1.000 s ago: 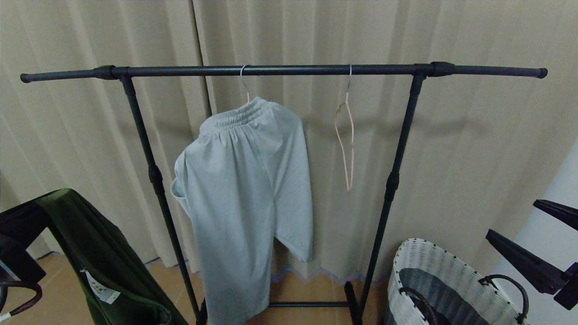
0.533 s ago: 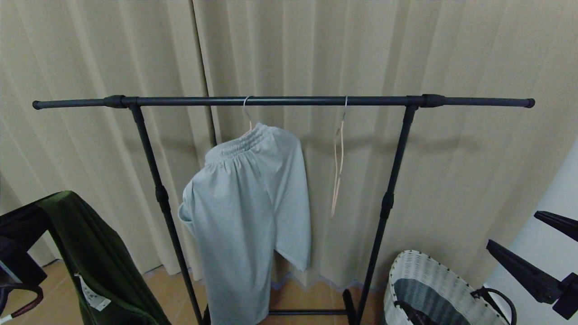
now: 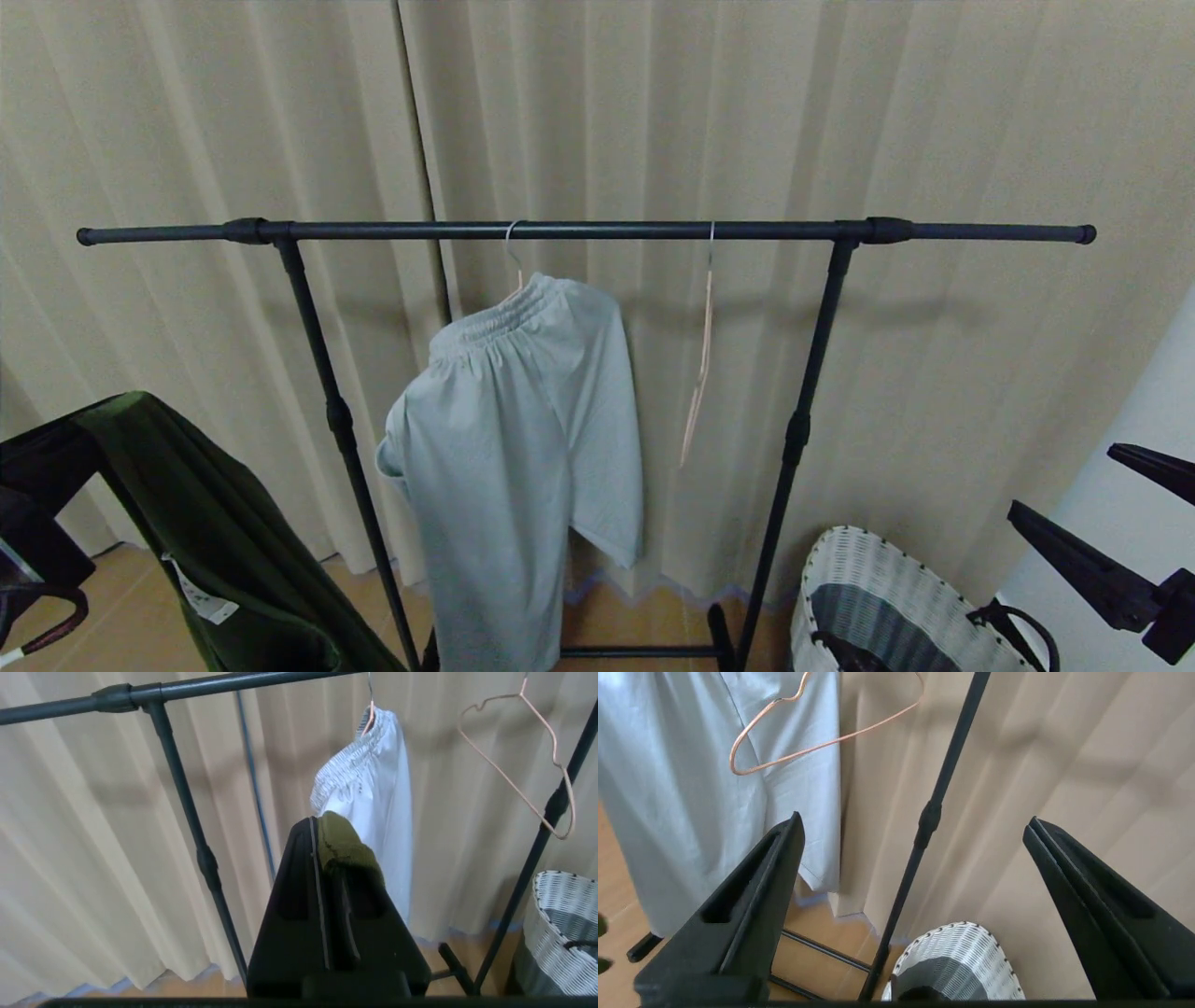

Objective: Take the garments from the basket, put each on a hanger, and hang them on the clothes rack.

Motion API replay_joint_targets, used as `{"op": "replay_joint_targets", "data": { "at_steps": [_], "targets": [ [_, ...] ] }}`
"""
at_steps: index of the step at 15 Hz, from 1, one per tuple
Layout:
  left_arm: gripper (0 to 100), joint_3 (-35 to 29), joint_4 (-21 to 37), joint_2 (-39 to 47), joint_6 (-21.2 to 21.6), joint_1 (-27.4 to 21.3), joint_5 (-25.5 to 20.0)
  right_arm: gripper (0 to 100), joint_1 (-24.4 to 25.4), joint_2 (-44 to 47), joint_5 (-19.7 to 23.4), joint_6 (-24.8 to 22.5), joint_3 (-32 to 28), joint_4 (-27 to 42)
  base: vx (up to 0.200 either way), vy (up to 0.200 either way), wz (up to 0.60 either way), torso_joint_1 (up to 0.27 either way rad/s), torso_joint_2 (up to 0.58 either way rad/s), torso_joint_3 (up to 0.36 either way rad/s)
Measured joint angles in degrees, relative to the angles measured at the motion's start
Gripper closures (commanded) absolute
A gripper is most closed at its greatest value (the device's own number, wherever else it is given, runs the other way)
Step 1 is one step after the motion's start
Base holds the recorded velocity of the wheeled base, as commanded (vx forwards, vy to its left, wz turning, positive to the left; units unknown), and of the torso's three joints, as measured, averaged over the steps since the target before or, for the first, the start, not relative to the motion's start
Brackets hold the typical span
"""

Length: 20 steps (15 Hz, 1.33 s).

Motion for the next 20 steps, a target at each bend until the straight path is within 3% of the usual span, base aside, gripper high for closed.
{"op": "replay_joint_targets", "data": {
  "at_steps": [5, 18, 20],
  "targets": [
    [100, 0.1, 0.0, 0.3, 0.0, 0.1, 0.0, 0, 0.0, 0.0, 0.0, 0.0, 0.2, 0.0, 0.000, 0.000, 0.00, 0.000, 0.00, 0.000],
    [100, 0.2, 0.0, 0.8, 0.3, 0.7, 0.0, 0, 0.0, -0.3, 0.0, 0.0, 0.3, 0.0, 0.000, 0.200, 0.00, 0.002, 0.00, 0.003],
    [100, 0.4, 0.1, 0.9, 0.5, 0.7, 0.0, 0, 0.0, -0.3, 0.0, 0.0, 0.3, 0.0, 0.000, 0.000, 0.00, 0.000, 0.00, 0.000]
  ]
}}
